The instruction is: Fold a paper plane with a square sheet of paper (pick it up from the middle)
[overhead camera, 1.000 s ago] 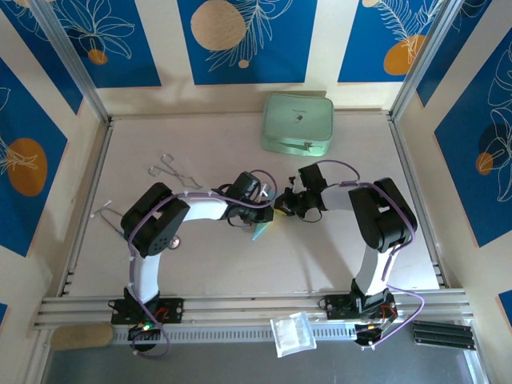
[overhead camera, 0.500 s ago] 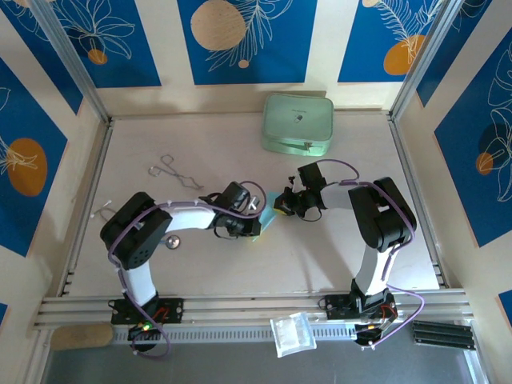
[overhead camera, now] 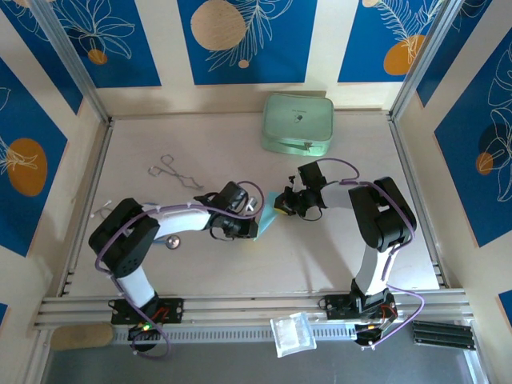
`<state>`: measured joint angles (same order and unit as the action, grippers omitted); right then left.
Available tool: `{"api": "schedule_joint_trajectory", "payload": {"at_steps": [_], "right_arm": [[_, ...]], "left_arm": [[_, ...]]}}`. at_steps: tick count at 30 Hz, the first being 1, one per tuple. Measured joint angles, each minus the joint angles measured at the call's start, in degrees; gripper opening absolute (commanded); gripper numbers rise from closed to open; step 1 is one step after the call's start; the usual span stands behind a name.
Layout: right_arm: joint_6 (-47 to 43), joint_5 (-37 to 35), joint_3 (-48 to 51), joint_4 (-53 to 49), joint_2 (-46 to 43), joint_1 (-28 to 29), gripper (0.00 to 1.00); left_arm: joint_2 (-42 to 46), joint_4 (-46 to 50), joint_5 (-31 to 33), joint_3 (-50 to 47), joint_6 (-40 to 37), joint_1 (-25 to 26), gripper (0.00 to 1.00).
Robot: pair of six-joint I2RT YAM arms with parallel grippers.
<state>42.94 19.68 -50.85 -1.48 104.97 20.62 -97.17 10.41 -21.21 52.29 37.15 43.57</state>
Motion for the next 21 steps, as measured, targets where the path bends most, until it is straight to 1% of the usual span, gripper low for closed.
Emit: {"api": "schedule_joint_trajectory", "payload": {"at_steps": [3, 6, 7, 8, 10, 11, 13, 15, 16, 21], "right_arm": [[-1.4, -1.6, -2.1, -4.9, -1.7, 0.6, 0.25], [-2.4, -4.9, -5.7, -10.4, -5.2, 1.8, 0.34], [-2.6, -6.3, -7.2, -12.3, -6.6, 2.4, 0.37], [-2.7, -7.7, -8.7, -14.0, -7.8, 2.9, 0.43], [-2.7, -10.7, -10.9, -17.0, -9.6, 3.9, 0.52], [-2.2, -12.9, -11.9, -18.8, -10.3, 4.6, 0.56], [-1.7, -17.0, -13.2, -22.0, -11.0, 6.1, 0.58], [-0.9, -21.1, -14.2, -25.4, -11.0, 7.9, 0.6], [-0.3, -23.1, -14.7, -27.4, -10.9, 8.9, 0.6], [4.2, -32.1, -19.1, -35.1, -7.8, 13.9, 0.6]], "left_arm": [[2.3, -1.2, 2.4, 0.0, 1.4, -1.0, 0.24], [5.5, -1.6, 5.4, -0.3, 2.1, -2.9, 0.37], [6.7, -1.7, 6.5, -0.6, 2.1, -3.8, 0.43], [7.9, -1.6, 7.6, -0.9, 2.0, -4.7, 0.54], [9.8, -1.4, 9.8, -1.6, 2.2, -6.4, 0.7], [10.8, -1.1, 11.3, -2.0, 1.8, -7.1, 0.77], [12.4, 0.0, 14.6, -2.5, 1.2, -8.2, 0.86], [13.6, 1.4, 18.0, -2.7, 0.2, -8.7, 0.98], [14.3, 2.0, 19.8, -2.8, -0.4, -9.0, 0.99], [17.6, 3.6, 27.6, -4.6, -1.9, -9.7, 0.99]]}}
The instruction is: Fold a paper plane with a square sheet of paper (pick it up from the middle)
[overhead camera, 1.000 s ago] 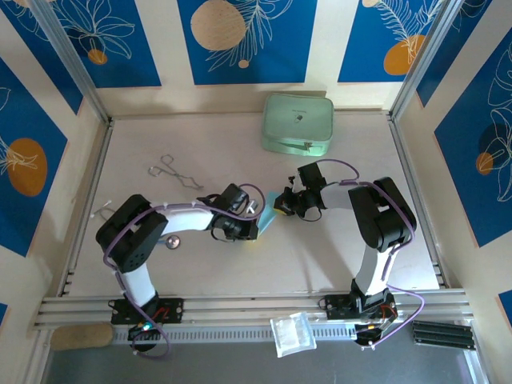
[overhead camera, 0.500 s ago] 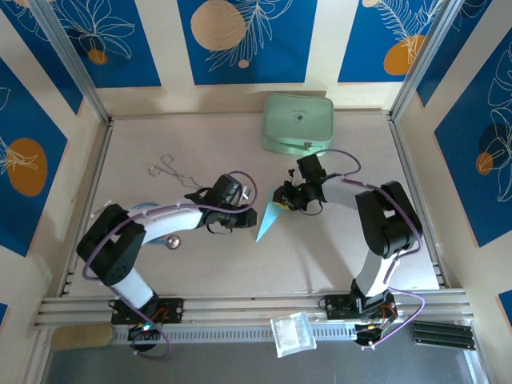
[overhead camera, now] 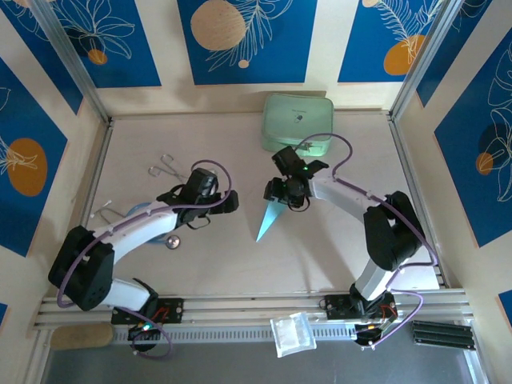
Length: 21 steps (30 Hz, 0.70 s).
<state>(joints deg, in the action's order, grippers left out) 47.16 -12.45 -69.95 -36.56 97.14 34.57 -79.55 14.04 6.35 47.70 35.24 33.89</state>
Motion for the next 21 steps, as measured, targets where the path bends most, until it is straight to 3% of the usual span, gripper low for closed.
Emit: {"api": "schedule_joint_trajectory", "payload": {"at_steps": [4, 11, 21], "right_arm": [[4.6, -4.5, -3.5, -4.5, 4.5, 3.4, 0.59], [9.6, -8.5, -9.5, -10.7, 12.6, 6.5, 0.58], [13.7, -11.6, -11.8, -16.6, 14.4, 6.7, 0.42]], "left_arm": [[2.6, -0.8, 3.9, -3.0, 0.4, -0.8, 0.99], [3.1, -2.8, 4.6, -6.3, 2.0, -1.4, 0.99], [3.1, -5.0, 4.2, -7.0, 2.0, -2.1, 0.99]]}}
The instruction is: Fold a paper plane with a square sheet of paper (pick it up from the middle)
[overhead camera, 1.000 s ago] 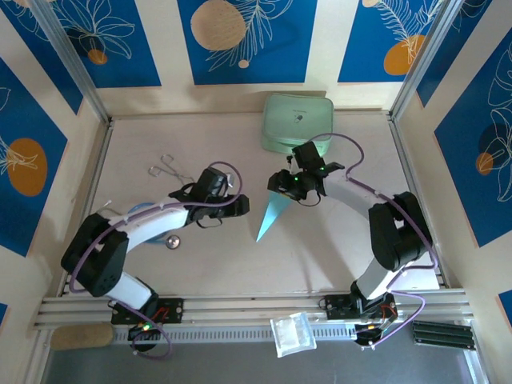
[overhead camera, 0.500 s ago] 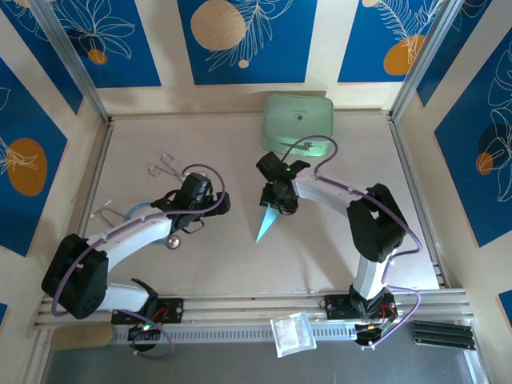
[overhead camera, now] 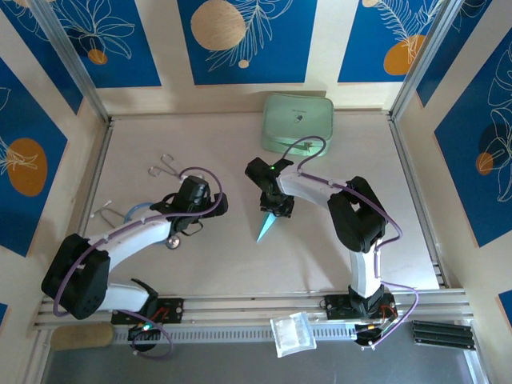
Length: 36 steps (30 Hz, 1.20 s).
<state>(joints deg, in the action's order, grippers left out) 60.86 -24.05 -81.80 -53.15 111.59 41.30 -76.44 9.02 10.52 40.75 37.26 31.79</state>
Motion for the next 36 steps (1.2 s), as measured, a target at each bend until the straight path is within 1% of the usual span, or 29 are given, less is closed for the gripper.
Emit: {"api": "schedule_joint_trajectory", "payload": {"at_steps": [5, 10, 12, 15, 17, 22, 25, 29, 33, 36], "right_arm": [[1.0, -0.2, 0.0, -0.5, 0.0, 0.0, 0.28], [0.9, 0.0, 0.0, 0.0, 0.0, -0.3, 0.21], [0.9, 0.1, 0.0, 0.3, 0.0, -0.5, 0.16], [0.8, 0.5, 0.2, 1.2, 0.0, -1.0, 0.06], [0.3, 0.5, 0.3, 1.9, 0.0, -1.3, 0.03], [-4.3, 1.9, 1.2, 5.7, -2.0, -1.5, 0.0], [-9.3, 5.6, 1.1, 9.7, -4.4, -1.6, 0.0], [-16.0, 13.9, 0.8, 16.2, -5.7, -1.6, 0.0], [-20.3, 22.9, 2.4, 24.2, -5.8, -1.7, 0.0], [-21.6, 29.0, 5.7, 30.1, -5.8, -2.0, 0.02]], "left_arm": [[-0.3, -0.4, -0.7, -0.1, 0.2, -0.2, 0.99], [-0.4, -0.7, -1.7, -0.1, 0.5, -0.8, 0.99], [-0.4, -1.0, -2.0, -0.2, 0.9, -1.1, 0.99], [-0.4, -1.3, -2.6, -0.5, 1.5, -1.6, 1.0], [-0.4, -1.5, -3.0, -0.9, 1.7, -2.1, 0.99], [0.0, -1.9, -3.7, -1.9, 1.9, -3.6, 0.99], [1.1, -2.2, -3.9, -2.9, 1.9, -4.8, 0.99], [4.0, -2.2, -3.8, -4.9, 2.4, -6.5, 0.99], [7.3, -2.2, -3.8, -6.6, 3.0, -7.5, 0.99], [9.1, -2.2, -3.8, -7.4, 3.4, -7.7, 1.0]]}}
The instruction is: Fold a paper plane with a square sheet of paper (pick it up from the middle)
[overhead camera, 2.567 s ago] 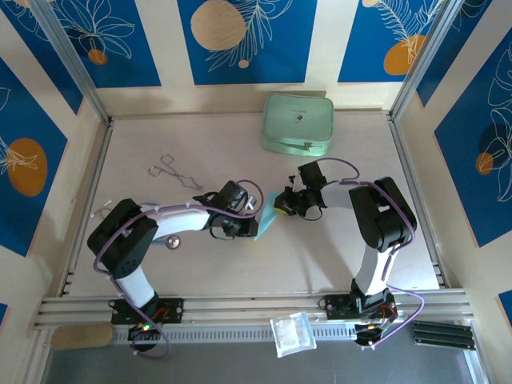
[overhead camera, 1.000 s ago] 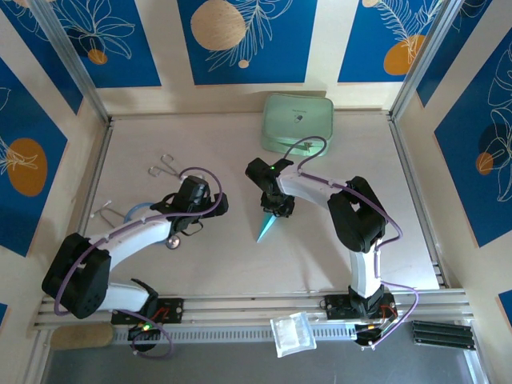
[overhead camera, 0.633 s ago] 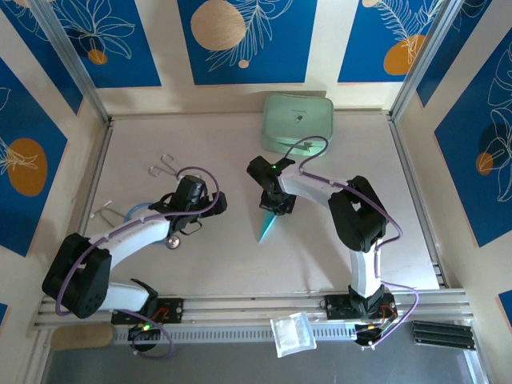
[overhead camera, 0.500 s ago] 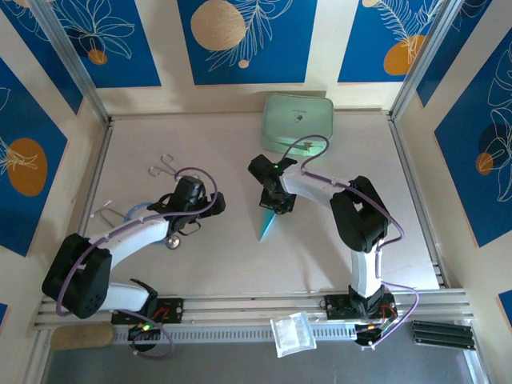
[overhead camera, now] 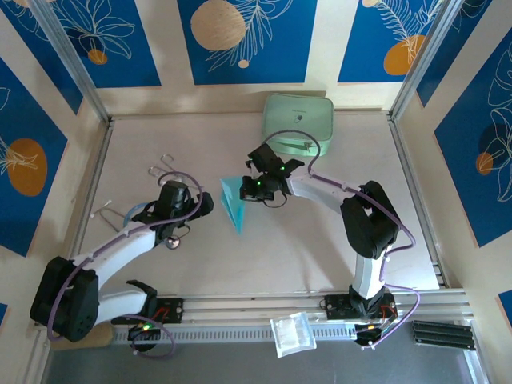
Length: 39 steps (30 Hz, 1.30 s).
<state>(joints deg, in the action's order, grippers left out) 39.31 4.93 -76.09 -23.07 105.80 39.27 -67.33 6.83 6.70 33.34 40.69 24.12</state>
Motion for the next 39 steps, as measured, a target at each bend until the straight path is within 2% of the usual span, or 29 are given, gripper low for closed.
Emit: {"api": "schedule_joint_trajectory", "payload": {"at_steps": [5, 9, 14, 19, 22, 26, 33, 39], "right_arm": [[0.0, 6.9, 6.4, 7.8, 0.2, -1.7, 0.03], [0.4, 9.7, 10.4, 12.1, 0.7, -3.8, 0.04], [1.2, 10.9, 13.1, 14.9, 1.0, -5.5, 0.04], [1.7, 11.2, 14.3, 16.5, 1.0, -6.2, 0.04], [2.3, 11.7, 14.7, 17.6, 1.3, -6.6, 0.03], [2.7, 11.8, 15.5, 18.4, 1.4, -7.2, 0.05], [2.9, 11.8, 16.9, 18.9, 1.7, -7.9, 0.17], [2.7, 11.6, 17.2, 18.8, 1.7, -8.5, 0.18]], "left_arm": [[-0.3, -0.7, -1.8, -0.4, 0.9, 0.0, 0.93], [-3.1, -3.4, -6.1, -0.5, 2.3, -0.1, 0.76], [-8.8, -9.1, -14.1, -0.7, 4.9, -0.1, 0.65], [-15.2, -17.4, -22.6, -1.1, 8.5, -0.1, 0.4], [-18.5, -20.7, -25.8, -1.0, 10.3, 0.0, 0.32], [-21.6, -23.1, -28.0, -1.0, 12.0, 0.0, 0.32], [-25.6, -26.1, -30.9, 0.3, 14.2, 0.1, 0.36], [-27.5, -27.3, -32.5, 1.8, 14.8, 0.5, 0.36]]}}
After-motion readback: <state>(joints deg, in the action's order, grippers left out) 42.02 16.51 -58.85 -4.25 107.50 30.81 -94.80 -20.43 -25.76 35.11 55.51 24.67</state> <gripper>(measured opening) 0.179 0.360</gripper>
